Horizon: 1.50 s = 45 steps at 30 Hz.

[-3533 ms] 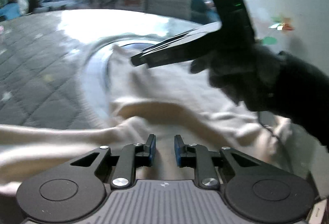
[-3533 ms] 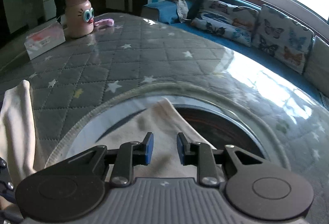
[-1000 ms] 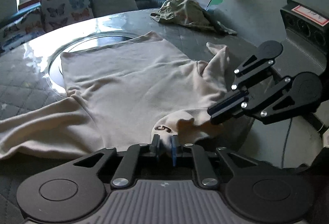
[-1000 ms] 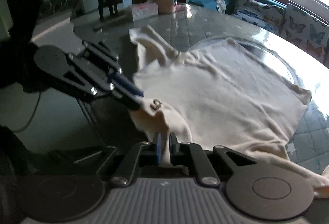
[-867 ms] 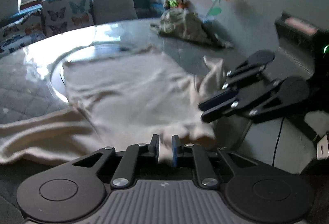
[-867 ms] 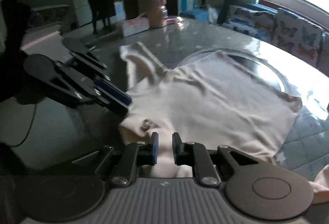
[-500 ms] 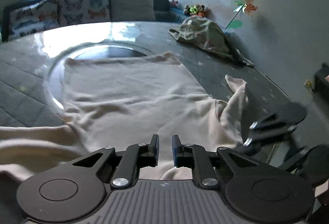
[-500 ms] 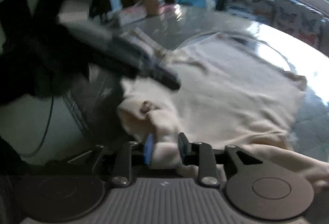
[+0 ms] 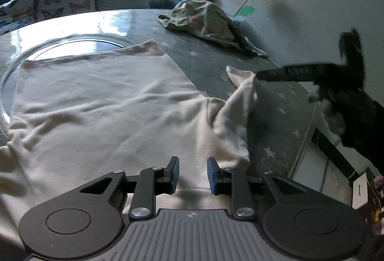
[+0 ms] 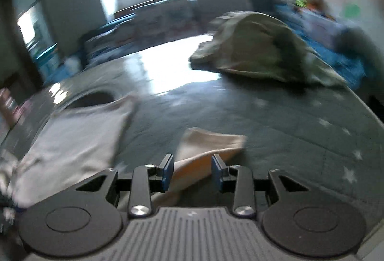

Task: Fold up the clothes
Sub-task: 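Grasp the end of a cream sweatshirt sleeve with the right gripper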

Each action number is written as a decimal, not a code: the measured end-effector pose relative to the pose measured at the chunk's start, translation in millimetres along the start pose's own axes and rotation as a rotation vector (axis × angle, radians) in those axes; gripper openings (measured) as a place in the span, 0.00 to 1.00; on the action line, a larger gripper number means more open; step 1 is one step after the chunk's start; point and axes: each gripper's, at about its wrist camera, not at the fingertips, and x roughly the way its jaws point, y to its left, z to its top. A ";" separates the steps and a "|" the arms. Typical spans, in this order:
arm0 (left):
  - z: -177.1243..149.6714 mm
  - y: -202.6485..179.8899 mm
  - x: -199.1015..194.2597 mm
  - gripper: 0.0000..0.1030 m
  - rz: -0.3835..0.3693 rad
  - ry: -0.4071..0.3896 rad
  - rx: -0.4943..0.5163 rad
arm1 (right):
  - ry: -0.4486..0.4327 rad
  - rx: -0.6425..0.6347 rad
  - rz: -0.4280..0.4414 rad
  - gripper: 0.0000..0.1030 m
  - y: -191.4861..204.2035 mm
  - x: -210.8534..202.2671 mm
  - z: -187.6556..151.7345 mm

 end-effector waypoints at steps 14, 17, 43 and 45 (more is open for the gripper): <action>0.5 -4.2 6.2 0.39 0.007 0.012 -0.005 | 0.030 0.166 -0.002 0.04 -44.2 45.4 16.3; 0.7 -5.3 7.2 0.39 0.009 0.012 -0.004 | -0.080 0.118 0.007 0.04 -32.0 18.7 22.8; -1.7 -17.3 11.6 0.45 -0.024 0.015 0.020 | -0.062 -0.074 -0.148 0.15 -34.9 32.5 -9.6; -1.9 -15.9 10.1 0.48 -0.018 0.008 0.013 | -0.074 -0.061 -0.156 0.26 -36.2 25.4 -11.6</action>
